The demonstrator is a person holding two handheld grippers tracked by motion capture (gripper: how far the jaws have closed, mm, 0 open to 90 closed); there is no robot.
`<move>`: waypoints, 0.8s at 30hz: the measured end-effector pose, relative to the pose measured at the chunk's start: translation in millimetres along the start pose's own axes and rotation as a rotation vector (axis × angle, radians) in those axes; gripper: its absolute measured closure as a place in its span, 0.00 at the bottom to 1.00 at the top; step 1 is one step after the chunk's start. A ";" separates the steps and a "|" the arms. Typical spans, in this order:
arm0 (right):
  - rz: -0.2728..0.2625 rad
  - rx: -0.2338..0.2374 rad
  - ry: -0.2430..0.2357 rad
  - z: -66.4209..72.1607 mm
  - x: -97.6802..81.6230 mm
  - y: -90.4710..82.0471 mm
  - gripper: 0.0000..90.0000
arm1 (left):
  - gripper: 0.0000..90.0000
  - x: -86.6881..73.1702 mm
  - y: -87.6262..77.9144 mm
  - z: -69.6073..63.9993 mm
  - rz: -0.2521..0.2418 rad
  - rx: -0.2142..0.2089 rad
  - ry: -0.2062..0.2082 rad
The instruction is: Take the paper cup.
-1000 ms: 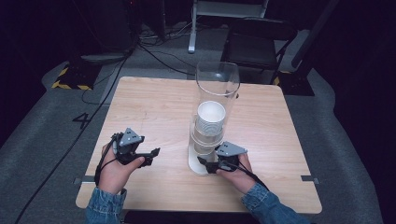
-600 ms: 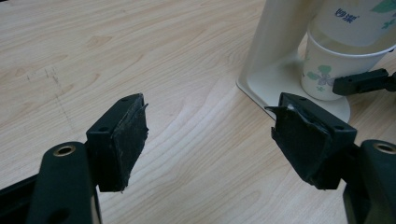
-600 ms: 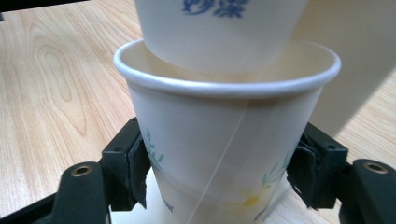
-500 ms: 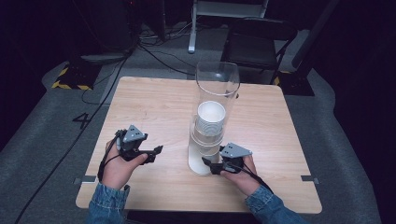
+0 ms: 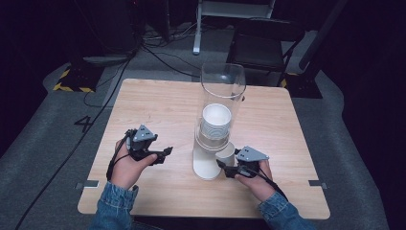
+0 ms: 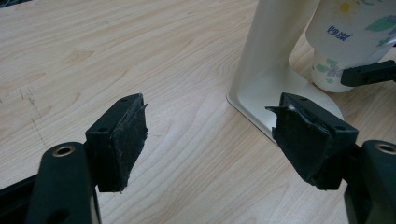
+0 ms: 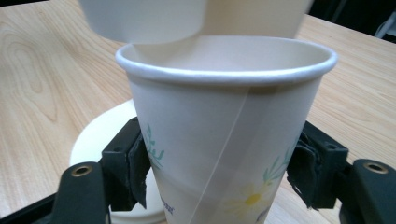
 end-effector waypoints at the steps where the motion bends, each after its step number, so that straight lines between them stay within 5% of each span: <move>1: 0.003 -0.007 -0.003 -1.9 -0.2 -1.5 0.34 | 0.29 0.5 0.1 0.2 -0.001 0.001 0.004; 14: -0.028 -0.080 0.051 -33.4 4.1 -20.3 0.34 | 0.29 -2.8 -3.7 2.2 0.003 0.007 -0.005; 24: -0.068 -0.137 0.167 -63.9 11.4 -35.9 0.34 | 0.29 -11.5 -11.9 5.9 0.004 0.031 -0.028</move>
Point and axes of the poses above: each handheld gripper's, and its own axes: y roughly forward along the jaws, x roughly out of its top, z roughly to its left, the point moved 2 cm from there along y, roughly forward along the jaws, and after that the axes turned 6 degrees about -y, right-handed, at the moved point
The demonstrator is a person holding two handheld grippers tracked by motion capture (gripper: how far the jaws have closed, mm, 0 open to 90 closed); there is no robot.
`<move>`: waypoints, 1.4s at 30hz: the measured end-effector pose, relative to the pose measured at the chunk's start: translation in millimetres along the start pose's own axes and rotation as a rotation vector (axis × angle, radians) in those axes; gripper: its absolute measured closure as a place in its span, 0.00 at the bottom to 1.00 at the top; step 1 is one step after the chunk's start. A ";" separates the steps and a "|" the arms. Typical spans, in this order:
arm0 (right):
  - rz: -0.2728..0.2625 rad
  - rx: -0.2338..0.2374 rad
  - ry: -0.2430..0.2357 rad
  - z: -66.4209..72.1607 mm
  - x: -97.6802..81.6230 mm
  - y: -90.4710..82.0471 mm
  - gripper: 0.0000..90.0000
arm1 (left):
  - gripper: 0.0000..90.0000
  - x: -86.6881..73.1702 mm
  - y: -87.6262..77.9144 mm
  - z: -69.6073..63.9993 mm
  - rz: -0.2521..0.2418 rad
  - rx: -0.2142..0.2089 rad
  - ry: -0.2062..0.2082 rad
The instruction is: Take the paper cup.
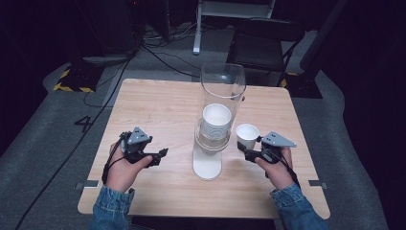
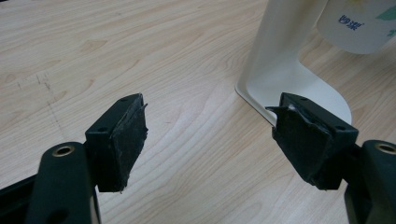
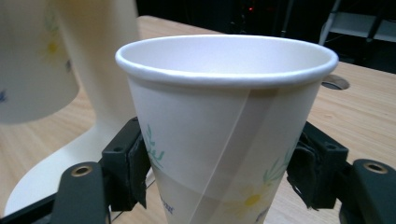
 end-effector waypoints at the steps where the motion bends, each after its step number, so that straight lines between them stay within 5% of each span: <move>1: 0.000 0.000 0.000 0.0 0.0 0.0 0.34 | 0.29 0.0 0.0 0.0 0.000 0.000 0.000; 2: -0.001 -0.006 0.044 -3.2 0.1 1.0 0.34 | 0.29 -0.6 -0.6 0.7 -0.002 0.003 0.002; 6: 0.025 -0.038 0.089 -10.7 -2.7 4.4 0.34 | 0.28 -4.2 -3.7 1.7 -0.001 0.008 -0.014; 16: 0.029 -0.155 0.110 -35.9 -12.0 10.9 0.33 | 0.29 -10.5 -7.7 4.8 0.008 0.020 -0.024; 20: 0.046 -0.192 0.077 -54.5 -21.0 13.7 0.32 | 0.29 -11.0 -9.6 4.9 -0.003 0.029 -0.028; 30: 0.091 -0.133 0.023 -77.9 -38.4 19.7 0.32 | 0.29 -10.9 -2.1 4.9 0.014 0.020 -0.024; 42: 0.144 -0.090 0.060 -81.6 -51.1 23.7 0.32 | 0.29 -8.3 -1.3 3.4 0.006 0.019 -0.016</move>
Point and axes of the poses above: each handheld gripper's, and its own axes: y roughly forward along the jaws, x roughly out of its top, z roughly to its left, the point moved 2 cm from there along y, roughly forward along the jaws, and after that the axes turned 6 degrees about -y, right-handed, at the moved point
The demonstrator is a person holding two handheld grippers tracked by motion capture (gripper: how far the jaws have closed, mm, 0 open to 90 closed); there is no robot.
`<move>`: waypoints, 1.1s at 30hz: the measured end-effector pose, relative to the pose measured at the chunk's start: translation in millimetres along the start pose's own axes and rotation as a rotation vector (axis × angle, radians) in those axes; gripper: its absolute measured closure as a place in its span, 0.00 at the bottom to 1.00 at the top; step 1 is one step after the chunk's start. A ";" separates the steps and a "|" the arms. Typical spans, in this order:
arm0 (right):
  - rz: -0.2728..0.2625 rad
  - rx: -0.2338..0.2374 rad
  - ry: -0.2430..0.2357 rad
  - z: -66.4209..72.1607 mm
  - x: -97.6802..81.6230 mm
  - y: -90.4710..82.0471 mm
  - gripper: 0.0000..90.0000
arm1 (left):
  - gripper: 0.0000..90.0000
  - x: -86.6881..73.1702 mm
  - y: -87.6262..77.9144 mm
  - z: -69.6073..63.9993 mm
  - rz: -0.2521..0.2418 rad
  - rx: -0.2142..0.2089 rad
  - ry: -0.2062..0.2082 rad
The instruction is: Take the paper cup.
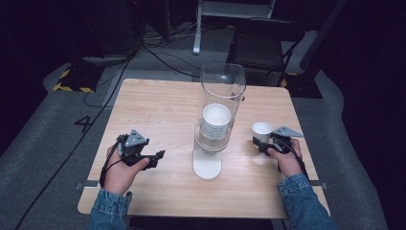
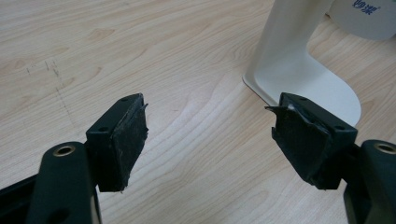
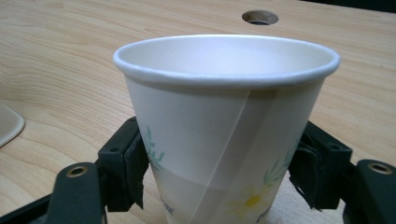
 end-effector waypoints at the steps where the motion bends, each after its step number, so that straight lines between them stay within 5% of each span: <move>1: -0.001 0.000 0.011 0.0 -0.3 0.0 0.32 | 0.29 -0.2 0.2 0.1 0.001 0.000 0.002; 11: 0.036 0.016 0.022 2.0 -2.7 0.4 0.29 | 0.29 -0.5 -0.5 1.0 0.002 0.001 0.006; 19: 0.021 0.002 0.014 4.2 -1.5 -2.6 0.18 | 0.29 -0.8 -0.3 0.9 0.004 -0.003 0.003; 33: 0.032 -0.043 -0.003 4.8 17.8 -40.2 0.18 | 0.28 0.3 -0.3 1.5 0.004 -0.002 0.009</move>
Point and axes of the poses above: each handheld gripper's, and its own axes: y roughly forward along the jaws, x roughly out of its top, z roughly to its left, the point moved 2 cm from there along y, roughly forward along the jaws, and after that the axes turned 6 degrees about -y, right-handed, at the moved point
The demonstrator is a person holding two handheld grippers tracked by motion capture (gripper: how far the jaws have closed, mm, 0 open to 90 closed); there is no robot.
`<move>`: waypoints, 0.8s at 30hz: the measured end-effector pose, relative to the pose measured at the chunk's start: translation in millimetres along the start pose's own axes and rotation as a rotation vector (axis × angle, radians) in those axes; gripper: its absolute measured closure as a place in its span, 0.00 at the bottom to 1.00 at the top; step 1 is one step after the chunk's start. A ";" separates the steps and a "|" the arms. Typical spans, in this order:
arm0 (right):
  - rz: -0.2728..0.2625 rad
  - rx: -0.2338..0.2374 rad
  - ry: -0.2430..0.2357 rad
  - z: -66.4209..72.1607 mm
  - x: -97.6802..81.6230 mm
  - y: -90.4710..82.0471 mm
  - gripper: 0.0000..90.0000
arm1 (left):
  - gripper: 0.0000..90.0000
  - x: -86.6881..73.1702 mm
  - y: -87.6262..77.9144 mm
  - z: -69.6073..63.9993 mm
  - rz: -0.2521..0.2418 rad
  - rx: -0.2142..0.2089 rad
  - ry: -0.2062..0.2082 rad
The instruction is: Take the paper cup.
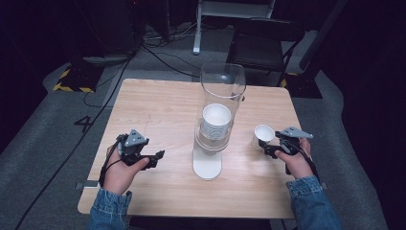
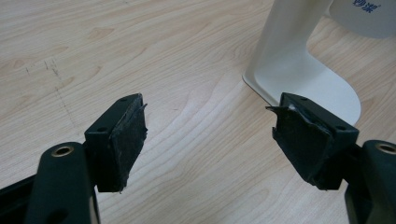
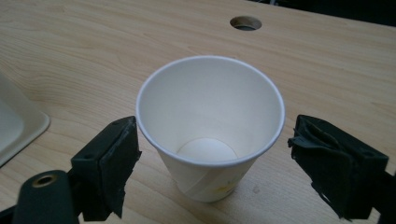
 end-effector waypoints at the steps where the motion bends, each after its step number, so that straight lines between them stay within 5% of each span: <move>1: -0.006 -0.001 0.000 0.2 1.9 -3.3 0.18 | 0.28 -0.4 -0.4 0.0 0.003 -0.001 0.002; 12: -0.071 0.033 -0.016 13.6 24.0 -51.3 0.18 | 0.28 -7.6 -9.1 1.5 0.001 0.016 -0.017; 18: -0.079 0.105 -0.020 30.5 30.0 -77.0 0.21 | 0.28 -8.5 -11.7 -3.0 0.004 0.013 -0.013; 21: -0.058 0.166 -0.064 40.0 29.9 -86.4 0.23 | 0.28 -8.4 -12.9 -3.3 0.005 0.011 0.001; 24: -0.044 0.162 -0.089 44.5 31.9 -96.2 0.22 | 0.28 -9.3 -14.5 -3.0 0.005 0.002 -0.007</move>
Point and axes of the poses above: each handheld gripper's, and its own axes: y roughly forward along the jaws, x roughly out of its top, z roughly to its left, the point moved 2 cm from there along y, roughly forward along the jaws, and after that the axes turned 6 degrees about -y, right-handed, at the moved point
